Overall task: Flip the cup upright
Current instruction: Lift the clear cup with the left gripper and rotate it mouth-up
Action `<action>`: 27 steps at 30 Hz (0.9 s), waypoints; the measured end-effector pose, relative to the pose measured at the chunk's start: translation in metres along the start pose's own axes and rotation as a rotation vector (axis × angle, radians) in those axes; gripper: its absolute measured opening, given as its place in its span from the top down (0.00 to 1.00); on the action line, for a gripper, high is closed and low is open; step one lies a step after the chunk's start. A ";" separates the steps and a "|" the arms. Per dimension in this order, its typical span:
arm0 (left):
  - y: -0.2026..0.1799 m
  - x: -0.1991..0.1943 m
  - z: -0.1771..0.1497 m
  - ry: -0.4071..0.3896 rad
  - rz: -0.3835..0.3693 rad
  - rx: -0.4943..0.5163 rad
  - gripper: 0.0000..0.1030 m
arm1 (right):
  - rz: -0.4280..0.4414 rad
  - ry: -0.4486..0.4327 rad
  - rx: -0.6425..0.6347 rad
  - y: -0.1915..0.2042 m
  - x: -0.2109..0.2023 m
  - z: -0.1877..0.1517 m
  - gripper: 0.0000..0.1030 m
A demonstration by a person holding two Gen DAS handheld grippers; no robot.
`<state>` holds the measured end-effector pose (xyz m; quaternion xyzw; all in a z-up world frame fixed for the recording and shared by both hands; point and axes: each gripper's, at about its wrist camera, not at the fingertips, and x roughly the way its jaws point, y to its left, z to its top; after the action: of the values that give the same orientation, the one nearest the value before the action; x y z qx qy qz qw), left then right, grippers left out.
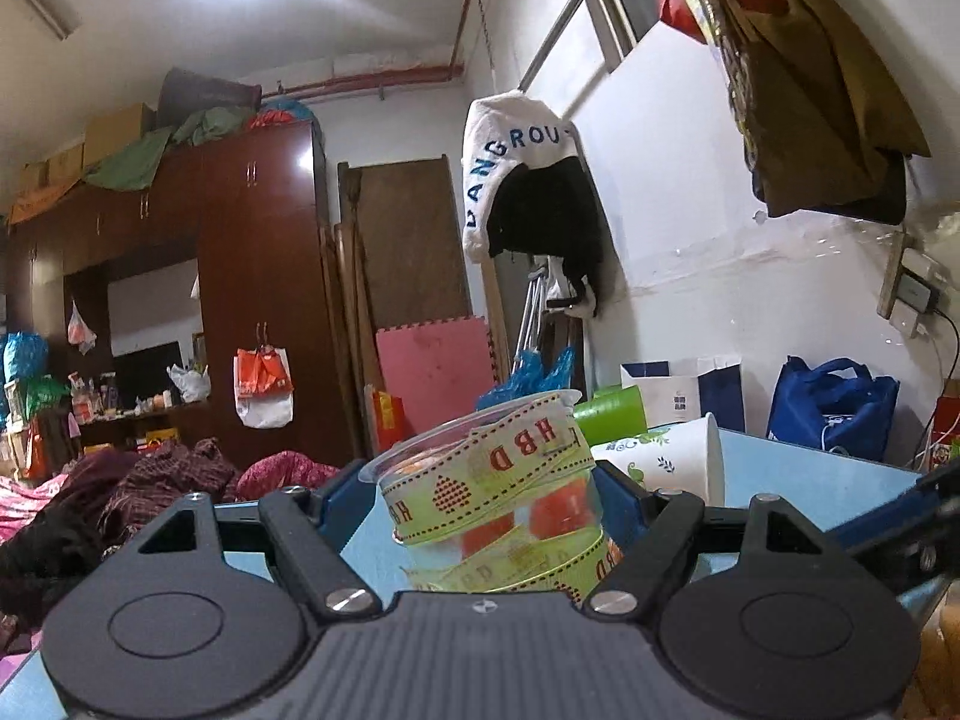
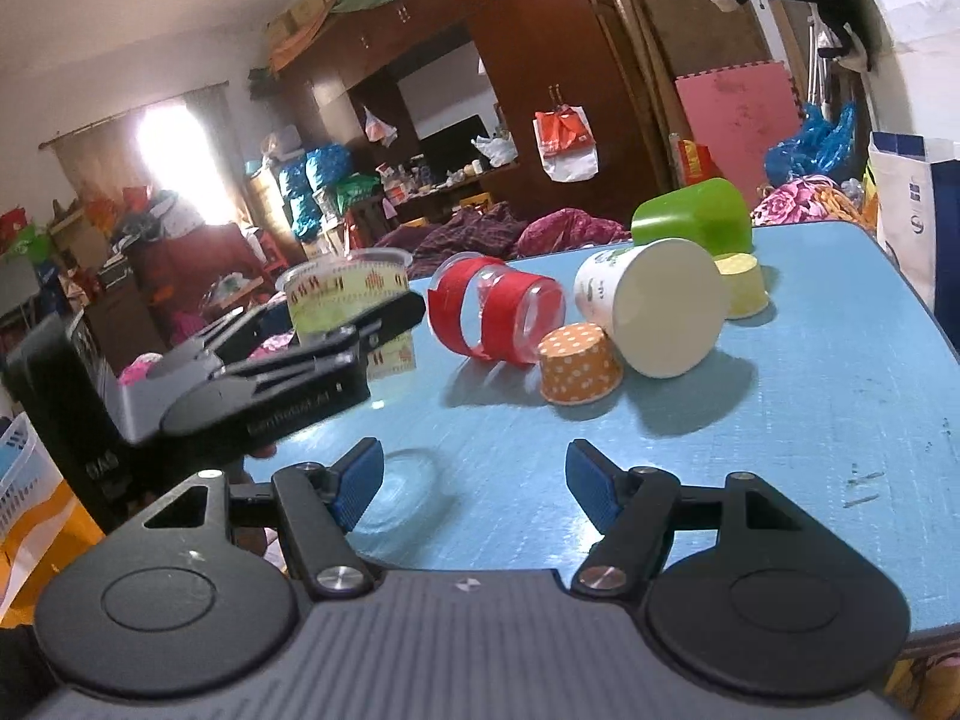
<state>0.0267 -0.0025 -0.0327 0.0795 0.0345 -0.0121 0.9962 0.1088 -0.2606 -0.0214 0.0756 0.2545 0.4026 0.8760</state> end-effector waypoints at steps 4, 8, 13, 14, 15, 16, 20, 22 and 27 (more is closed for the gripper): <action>-0.002 -0.002 -0.009 -0.012 0.008 -0.001 0.22 | 0.003 -0.005 -0.001 0.000 0.000 -0.001 0.32; -0.005 -0.006 -0.017 -0.033 0.030 0.016 0.22 | 0.003 -0.006 0.000 -0.001 0.000 -0.001 0.32; -0.012 -0.012 -0.022 -0.050 0.037 0.053 0.22 | -0.009 -0.017 0.004 -0.003 -0.002 -0.001 0.32; -0.012 -0.013 -0.023 -0.049 0.033 0.054 0.22 | -0.008 -0.020 0.004 -0.004 -0.004 -0.001 0.32; -0.013 -0.014 -0.024 -0.049 0.032 0.056 0.22 | -0.007 -0.023 0.003 -0.004 -0.005 -0.001 0.32; -0.013 -0.015 -0.025 -0.052 0.034 0.059 0.22 | -0.007 -0.027 0.002 -0.004 -0.005 -0.001 0.32; -0.015 -0.016 -0.028 -0.059 0.061 0.082 0.22 | -0.012 -0.030 -0.004 -0.004 -0.006 -0.002 0.32; -0.017 -0.017 -0.028 -0.061 0.065 0.093 0.22 | -0.013 -0.029 -0.001 -0.005 -0.005 -0.001 0.32; -0.024 -0.022 -0.031 -0.078 0.078 0.131 0.22 | -0.014 -0.031 0.003 -0.007 -0.005 -0.001 0.32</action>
<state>0.0015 -0.0207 -0.0658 0.1450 -0.0080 0.0213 0.9892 0.1104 -0.2695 -0.0226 0.0815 0.2420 0.3946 0.8827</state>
